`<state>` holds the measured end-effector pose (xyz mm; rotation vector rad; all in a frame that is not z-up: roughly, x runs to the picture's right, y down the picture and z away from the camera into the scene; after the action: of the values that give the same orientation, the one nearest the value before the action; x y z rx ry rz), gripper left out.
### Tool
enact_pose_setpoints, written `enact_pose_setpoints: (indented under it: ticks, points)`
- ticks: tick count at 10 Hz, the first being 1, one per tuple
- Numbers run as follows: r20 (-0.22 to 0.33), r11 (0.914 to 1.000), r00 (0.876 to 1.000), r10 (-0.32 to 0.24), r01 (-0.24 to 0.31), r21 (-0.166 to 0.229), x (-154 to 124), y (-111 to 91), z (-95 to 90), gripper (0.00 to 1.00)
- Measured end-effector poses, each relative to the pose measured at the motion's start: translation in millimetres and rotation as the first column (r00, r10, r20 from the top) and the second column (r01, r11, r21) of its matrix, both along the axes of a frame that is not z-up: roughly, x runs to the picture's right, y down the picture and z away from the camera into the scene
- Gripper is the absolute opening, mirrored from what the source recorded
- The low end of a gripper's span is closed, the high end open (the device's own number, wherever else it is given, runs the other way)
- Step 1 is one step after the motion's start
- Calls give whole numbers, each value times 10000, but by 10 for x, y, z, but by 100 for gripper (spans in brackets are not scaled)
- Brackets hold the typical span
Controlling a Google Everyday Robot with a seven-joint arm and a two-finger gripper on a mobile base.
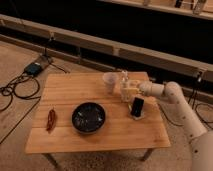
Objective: Stand the bottle upright
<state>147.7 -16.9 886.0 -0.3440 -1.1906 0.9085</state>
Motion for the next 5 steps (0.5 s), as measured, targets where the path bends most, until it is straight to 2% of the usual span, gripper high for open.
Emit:
enact_pose_setpoints:
  ticks: [2,3,5]
  points:
    - [252,9969,9984,501,-515,587,78,-196,-20,0]
    - [431,9922,9961,766,-804,957,132,-301,-24,0]
    - [575,9846,9940,935,-1008,1425,241,-349,22,0]
